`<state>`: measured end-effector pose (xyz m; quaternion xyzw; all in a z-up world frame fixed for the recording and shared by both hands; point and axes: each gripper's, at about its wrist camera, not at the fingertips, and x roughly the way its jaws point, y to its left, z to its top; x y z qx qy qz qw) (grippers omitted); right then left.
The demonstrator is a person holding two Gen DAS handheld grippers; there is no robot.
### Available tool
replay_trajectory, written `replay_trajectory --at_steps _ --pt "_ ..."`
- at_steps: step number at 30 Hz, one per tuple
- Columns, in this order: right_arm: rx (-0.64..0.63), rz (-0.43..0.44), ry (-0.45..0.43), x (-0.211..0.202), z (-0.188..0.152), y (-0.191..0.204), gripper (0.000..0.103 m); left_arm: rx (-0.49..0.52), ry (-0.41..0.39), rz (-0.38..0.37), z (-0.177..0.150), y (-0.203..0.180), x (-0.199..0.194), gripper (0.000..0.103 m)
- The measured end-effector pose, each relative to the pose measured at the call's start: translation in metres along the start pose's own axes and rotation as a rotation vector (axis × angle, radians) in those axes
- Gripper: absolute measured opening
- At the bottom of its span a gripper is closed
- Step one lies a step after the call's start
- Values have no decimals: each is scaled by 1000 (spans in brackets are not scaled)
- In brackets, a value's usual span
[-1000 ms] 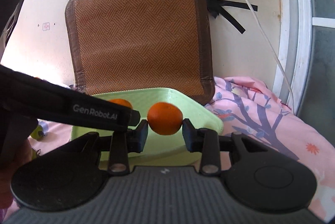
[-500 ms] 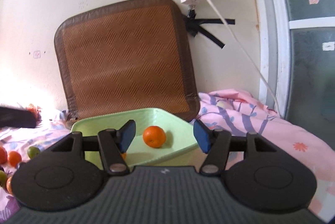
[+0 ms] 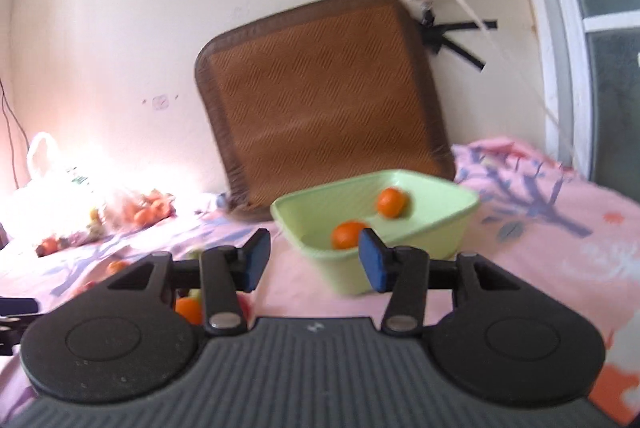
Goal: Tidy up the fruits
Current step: 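Move both open tools back toward the remaining fruits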
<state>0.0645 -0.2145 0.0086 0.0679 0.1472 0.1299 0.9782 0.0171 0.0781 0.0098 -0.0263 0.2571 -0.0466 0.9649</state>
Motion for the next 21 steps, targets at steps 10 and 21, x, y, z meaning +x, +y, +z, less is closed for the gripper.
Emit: replay_trajectory --at_steps 10,21 --pt "52 78 122 11 -26 31 54 33 -11 -34 -10 -4 -3 59" --pt "77 90 156 11 -29 31 51 15 7 -54 -10 -3 1 59"
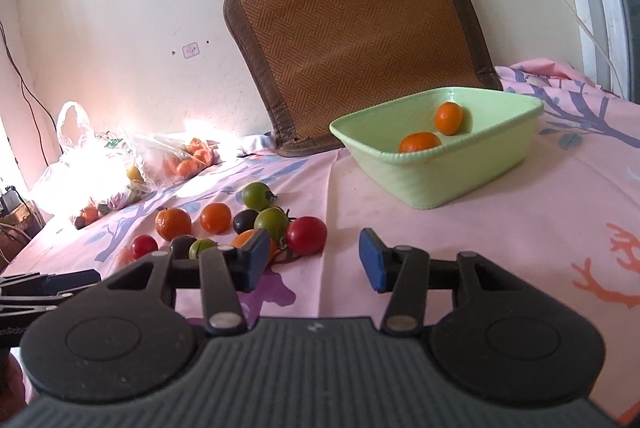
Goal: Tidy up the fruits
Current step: 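Move both open tools back toward the remaining fruits, then grasp a dark purple tomato with the left tool while the right grasps a green tomato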
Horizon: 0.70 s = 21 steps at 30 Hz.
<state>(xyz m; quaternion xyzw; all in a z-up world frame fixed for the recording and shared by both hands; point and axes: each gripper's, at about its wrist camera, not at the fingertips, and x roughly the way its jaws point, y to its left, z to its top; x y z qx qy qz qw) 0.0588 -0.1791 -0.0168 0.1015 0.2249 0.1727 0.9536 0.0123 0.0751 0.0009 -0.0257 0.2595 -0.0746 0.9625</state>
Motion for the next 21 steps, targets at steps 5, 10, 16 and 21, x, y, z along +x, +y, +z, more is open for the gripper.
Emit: replay_trajectory --at_steps 5,10,16,21 --pt "-3 -4 3 0 0 1 50 4 3 1 0 0 1 59" --pt "-5 -4 9 1 0 1 50 3 6 -2 0 1 2 59" --pt "-9 -1 12 1 0 2 50 1 2 -5 1 1 1 59" --pt "-59 9 24 2 -1 7 49 -9 1 -28 1 3 0 59"
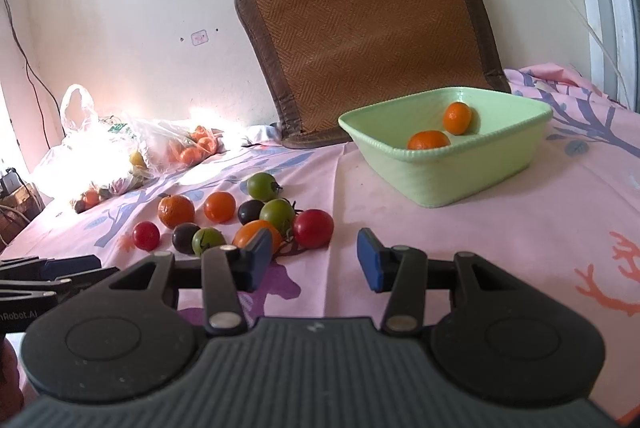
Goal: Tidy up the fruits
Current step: 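Grasp a dark purple tomato with the left tool while the right grasps a green tomato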
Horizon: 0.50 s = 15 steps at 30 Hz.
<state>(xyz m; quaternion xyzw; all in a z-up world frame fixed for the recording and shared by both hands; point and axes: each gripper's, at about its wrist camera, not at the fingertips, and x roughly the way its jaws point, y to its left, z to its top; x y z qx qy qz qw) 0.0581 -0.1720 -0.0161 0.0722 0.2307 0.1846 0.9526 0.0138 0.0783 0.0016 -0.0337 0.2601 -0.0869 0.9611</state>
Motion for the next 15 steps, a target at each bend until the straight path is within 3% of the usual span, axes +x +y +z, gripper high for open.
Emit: replay_trajectory --at_steps 4,9,15 --pt "-74 23 3 0 0 11 47 3 16 -52 3 -1 3 59" --pt "-189 60 13 6 4 28 37 21 32 -69 15 -2 15 59" --pt "-485 151 39 23 7 63 37 -93 33 -127 29 19 20 58"
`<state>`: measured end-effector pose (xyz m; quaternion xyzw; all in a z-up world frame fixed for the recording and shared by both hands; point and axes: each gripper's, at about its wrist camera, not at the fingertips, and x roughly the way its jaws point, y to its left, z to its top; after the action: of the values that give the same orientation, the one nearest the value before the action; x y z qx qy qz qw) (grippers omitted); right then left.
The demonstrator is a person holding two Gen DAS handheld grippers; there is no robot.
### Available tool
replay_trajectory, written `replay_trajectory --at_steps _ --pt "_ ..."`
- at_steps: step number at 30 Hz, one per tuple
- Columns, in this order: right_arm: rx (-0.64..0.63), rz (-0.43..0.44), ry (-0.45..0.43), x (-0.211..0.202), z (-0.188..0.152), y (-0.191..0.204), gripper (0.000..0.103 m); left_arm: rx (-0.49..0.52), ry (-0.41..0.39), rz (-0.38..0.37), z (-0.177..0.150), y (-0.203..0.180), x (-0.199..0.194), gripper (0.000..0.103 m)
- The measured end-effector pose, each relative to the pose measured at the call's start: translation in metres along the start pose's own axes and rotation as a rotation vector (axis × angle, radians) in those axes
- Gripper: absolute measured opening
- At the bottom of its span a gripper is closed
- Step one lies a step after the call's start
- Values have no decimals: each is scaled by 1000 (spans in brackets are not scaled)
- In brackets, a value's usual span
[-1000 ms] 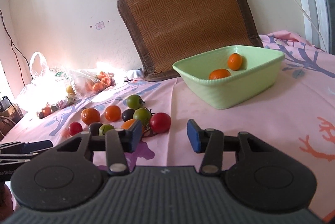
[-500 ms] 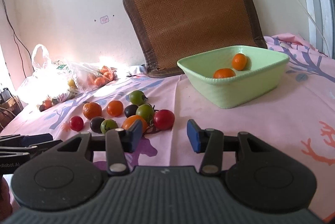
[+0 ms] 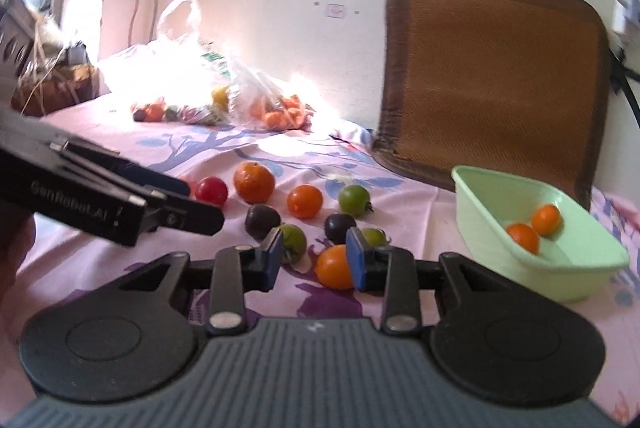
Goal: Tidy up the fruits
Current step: 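Grasp a dark purple tomato with the left tool while the right grasps a green tomato, then carry the dark and green tomatoes over the basket with both tools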
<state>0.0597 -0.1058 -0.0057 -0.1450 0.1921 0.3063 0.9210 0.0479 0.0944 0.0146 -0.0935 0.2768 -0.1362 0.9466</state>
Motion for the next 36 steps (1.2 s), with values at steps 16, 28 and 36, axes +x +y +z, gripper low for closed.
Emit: replay_trajectory --at_steps 16,28,36 --pt "-163 -40 36 -1 -8 10 28 234 59 18 12 -31 36 58" --pt "215 -169 50 -54 -47 -35 28 256 138 20 0 -47 54 30" --pt "266 -218 23 -71 -60 -47 28 319 137 -192 -22 -115 24 30"
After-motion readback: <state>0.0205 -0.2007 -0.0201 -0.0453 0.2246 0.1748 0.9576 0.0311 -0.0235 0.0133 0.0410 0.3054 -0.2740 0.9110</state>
